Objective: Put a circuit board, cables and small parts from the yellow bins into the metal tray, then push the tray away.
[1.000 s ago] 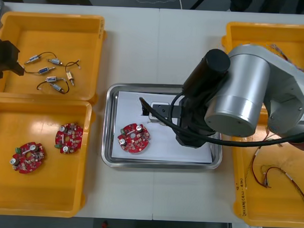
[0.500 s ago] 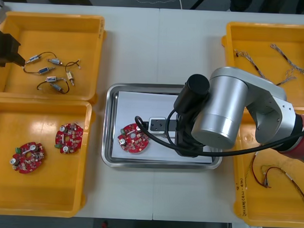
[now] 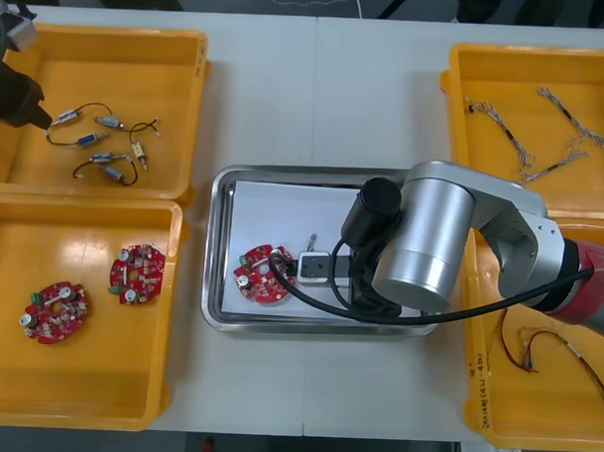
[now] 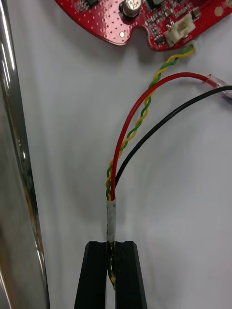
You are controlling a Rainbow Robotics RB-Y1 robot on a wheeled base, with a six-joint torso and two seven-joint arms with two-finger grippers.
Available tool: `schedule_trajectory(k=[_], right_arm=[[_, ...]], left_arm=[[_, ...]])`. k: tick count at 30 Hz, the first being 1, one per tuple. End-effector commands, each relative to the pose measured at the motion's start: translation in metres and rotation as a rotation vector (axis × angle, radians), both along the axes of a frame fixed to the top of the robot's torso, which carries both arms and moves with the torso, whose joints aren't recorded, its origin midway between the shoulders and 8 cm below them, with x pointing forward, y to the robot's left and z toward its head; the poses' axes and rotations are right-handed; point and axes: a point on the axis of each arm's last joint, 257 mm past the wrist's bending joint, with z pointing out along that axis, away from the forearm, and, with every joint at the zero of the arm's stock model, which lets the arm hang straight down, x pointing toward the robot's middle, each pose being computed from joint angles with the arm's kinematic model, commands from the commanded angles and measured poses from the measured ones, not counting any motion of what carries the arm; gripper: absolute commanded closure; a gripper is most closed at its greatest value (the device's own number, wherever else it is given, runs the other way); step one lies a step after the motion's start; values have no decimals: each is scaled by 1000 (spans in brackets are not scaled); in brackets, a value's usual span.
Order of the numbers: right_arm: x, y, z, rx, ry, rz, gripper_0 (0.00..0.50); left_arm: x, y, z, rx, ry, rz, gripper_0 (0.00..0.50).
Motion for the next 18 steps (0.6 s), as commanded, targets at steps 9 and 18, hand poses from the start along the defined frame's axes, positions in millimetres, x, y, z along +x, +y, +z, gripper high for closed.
schedule_trajectory(k=[9, 18], right_arm=[[0, 21, 5, 54, -6, 8, 0], [6, 28, 23, 98, -17, -3, 0]], left_arm=[[58, -19, 10, 29, -116, -133, 0], [76, -20, -5, 77, -153, -189, 0]])
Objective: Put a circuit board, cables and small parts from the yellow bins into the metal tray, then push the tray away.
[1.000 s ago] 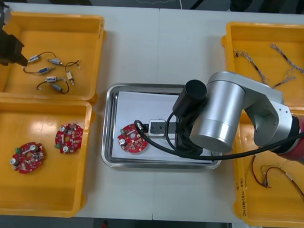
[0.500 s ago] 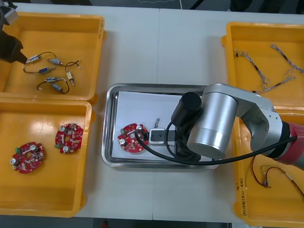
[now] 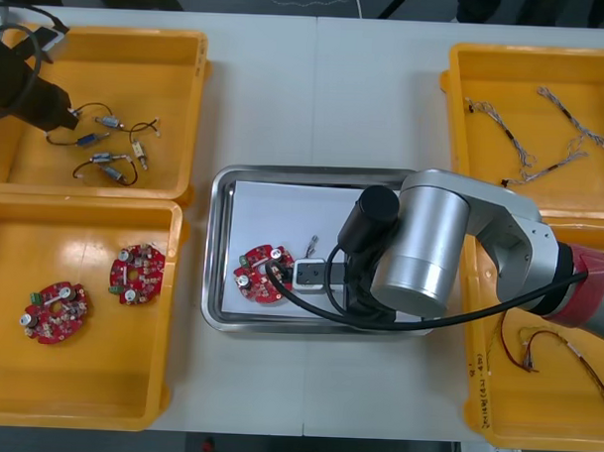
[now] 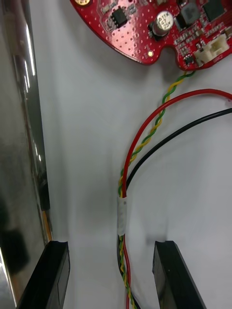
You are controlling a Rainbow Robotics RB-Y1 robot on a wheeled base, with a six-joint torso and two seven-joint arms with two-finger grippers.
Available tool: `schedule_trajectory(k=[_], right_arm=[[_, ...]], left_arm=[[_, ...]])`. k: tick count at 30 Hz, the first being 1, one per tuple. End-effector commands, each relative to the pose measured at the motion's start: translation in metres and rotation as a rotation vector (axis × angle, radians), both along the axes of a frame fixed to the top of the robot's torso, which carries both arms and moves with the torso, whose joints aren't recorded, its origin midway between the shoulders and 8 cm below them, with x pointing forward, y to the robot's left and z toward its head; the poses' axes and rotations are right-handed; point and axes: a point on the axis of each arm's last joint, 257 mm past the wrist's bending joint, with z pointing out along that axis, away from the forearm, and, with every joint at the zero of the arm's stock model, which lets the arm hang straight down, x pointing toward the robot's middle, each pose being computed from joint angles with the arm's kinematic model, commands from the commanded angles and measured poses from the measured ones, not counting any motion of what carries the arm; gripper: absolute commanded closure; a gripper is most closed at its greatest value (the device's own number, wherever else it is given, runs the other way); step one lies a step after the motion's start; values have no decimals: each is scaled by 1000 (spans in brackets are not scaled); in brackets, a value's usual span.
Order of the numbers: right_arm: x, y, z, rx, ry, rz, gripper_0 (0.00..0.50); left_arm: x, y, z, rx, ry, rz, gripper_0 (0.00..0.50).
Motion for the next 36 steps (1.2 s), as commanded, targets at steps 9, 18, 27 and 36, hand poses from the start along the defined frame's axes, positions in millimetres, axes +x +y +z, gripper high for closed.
schedule_trajectory(k=[9, 18, 27, 36], right_arm=[[24, 15, 71, 93, -83, -64, 0], [26, -17, 121, 49, -117, -151, 0], [31, -53, 169, 42, -155, -269, 0], [55, -67, 221, 175, -237, -362, 0]], left_arm=[[34, -13, 17, 67, -115, -80, 0], [42, -13, 15, 82, -145, -82, 0], [49, -14, 7, 88, -176, -79, 0], [48, -11, -1, 78, -176, -76, 0]])
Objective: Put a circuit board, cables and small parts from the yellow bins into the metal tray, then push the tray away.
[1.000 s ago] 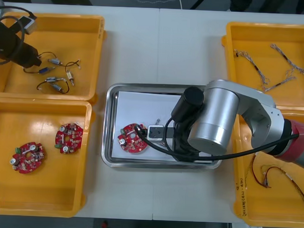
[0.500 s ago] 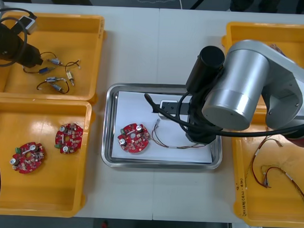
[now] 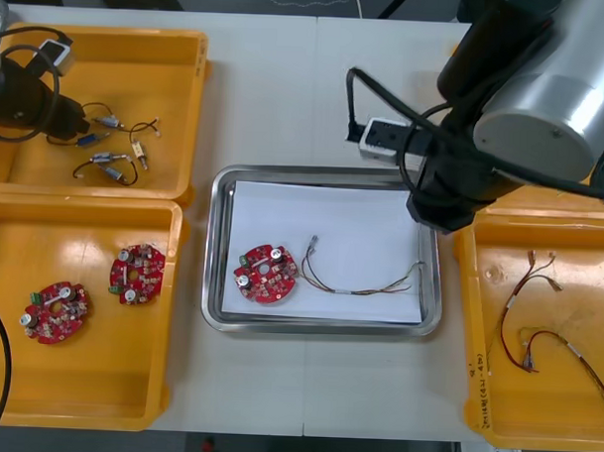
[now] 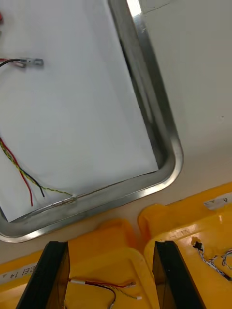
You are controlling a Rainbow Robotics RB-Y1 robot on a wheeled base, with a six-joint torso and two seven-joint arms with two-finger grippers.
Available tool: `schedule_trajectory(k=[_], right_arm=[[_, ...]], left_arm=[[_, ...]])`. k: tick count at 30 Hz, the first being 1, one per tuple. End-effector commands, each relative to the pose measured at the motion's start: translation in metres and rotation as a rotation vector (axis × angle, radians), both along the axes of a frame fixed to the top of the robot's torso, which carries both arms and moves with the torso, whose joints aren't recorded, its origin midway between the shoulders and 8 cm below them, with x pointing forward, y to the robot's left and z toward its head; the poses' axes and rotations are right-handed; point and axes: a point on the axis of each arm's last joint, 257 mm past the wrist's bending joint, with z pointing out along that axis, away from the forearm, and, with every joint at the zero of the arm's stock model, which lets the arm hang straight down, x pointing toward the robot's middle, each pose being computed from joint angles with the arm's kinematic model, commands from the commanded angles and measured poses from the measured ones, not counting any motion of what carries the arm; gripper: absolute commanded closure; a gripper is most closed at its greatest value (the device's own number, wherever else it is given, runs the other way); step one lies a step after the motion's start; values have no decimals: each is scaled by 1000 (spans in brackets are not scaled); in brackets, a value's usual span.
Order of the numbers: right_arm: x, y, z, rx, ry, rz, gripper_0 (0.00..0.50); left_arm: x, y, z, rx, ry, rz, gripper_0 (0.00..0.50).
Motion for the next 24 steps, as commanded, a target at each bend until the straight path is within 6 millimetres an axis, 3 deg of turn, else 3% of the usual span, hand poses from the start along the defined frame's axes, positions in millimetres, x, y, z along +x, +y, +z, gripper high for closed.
schedule_trajectory(k=[1, 2, 4, 6, 7, 15, 24], right_arm=[[14, 1, 50, 88, -104, -36, 0], [17, -2, 56, 102, -118, -50, 0], [21, -8, 64, 117, -135, -69, 0], [25, -20, 72, 120, -153, -98, 0], [26, -24, 73, 120, -157, -109, 0], [44, -77, 88, 173, -179, -264, 0], [63, -129, 94, 245, -151, -427, 0]], left_arm=[[19, -19, 29, 113, -59, -146, 0], [18, -17, 28, 113, -58, -143, 0], [18, -17, 28, 112, -59, -142, 143], [18, -16, 25, 107, -60, -138, 448], [18, -16, 25, 105, -61, -138, 497], [17, -13, 24, 108, -59, -139, 500], [6, 8, 38, 109, -36, -121, 500]])
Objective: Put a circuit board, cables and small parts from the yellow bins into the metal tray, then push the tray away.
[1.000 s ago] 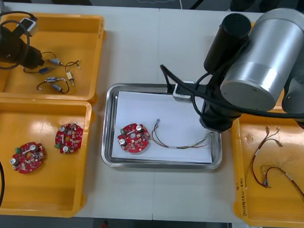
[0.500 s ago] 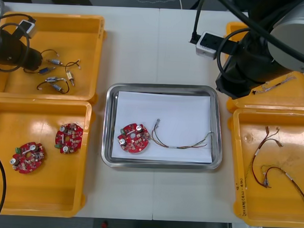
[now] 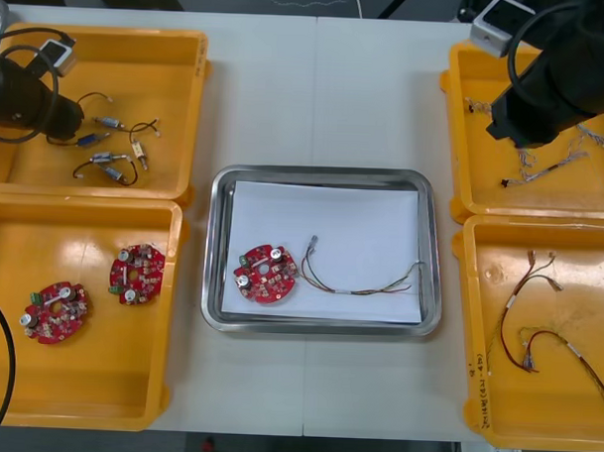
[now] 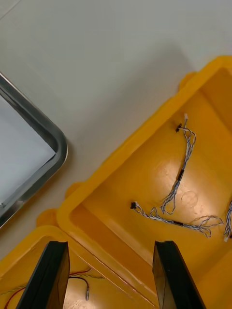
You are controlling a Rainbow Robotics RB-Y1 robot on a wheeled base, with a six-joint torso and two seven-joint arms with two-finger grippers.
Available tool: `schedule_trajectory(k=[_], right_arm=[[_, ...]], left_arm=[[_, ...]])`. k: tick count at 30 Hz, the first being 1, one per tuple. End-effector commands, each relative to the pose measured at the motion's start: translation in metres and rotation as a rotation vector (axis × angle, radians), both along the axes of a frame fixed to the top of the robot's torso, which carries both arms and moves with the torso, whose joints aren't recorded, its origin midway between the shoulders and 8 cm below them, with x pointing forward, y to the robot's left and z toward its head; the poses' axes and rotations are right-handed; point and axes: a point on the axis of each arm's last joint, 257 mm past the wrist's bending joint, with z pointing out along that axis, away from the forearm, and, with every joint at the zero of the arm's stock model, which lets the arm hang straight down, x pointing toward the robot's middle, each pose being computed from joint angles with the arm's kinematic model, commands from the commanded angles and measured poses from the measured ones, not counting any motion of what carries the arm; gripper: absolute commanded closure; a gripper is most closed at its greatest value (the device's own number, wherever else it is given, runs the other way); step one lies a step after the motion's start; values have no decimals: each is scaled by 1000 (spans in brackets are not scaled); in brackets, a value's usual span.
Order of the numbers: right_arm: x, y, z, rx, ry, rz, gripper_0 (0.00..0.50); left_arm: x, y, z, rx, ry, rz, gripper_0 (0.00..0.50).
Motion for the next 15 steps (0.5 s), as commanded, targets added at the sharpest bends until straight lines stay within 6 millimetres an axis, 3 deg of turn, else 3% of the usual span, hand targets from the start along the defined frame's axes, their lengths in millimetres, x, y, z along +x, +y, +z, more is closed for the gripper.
schedule_trajectory(k=[1, 7, 15], right_arm=[[9, -48, 12, 49, 1, -123, 0], [16, -80, 2, 89, 49, -219, 0], [24, -107, -9, 119, 105, -294, 0]], left_arm=[[3, 12, 41, 81, -27, -75, 500], [-4, 30, 61, 87, -22, -54, 500], [-16, 41, 83, 90, 26, 37, 500]])
